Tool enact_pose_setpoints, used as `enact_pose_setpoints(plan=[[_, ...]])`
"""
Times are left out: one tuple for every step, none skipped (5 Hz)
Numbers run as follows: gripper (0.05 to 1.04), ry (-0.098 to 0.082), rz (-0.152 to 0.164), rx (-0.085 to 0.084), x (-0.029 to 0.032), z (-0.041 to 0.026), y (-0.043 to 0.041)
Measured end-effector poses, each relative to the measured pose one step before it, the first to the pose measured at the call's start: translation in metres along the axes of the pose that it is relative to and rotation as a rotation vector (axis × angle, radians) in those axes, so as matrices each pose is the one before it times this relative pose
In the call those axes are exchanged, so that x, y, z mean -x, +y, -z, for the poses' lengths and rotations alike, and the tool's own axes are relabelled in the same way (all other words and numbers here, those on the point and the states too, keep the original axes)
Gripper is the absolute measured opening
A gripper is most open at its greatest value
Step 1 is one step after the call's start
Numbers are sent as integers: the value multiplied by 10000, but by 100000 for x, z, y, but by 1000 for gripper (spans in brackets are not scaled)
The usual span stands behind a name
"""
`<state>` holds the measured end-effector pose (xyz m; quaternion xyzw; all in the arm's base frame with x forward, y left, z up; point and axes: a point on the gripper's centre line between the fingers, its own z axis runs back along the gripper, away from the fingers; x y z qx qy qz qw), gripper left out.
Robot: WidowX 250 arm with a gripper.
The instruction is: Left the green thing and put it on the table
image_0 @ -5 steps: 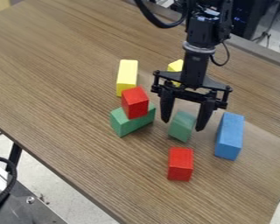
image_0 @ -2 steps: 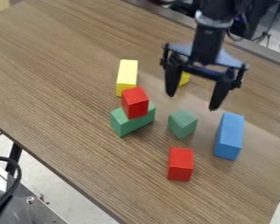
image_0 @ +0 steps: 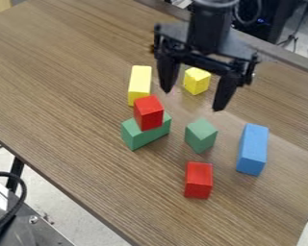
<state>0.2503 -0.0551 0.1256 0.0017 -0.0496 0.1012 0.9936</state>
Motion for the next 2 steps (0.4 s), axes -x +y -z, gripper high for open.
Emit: enact_pose_setpoints(plan=[[999,942,585,167,485,1180,-151],[999,119,55,-29,75,73,211]])
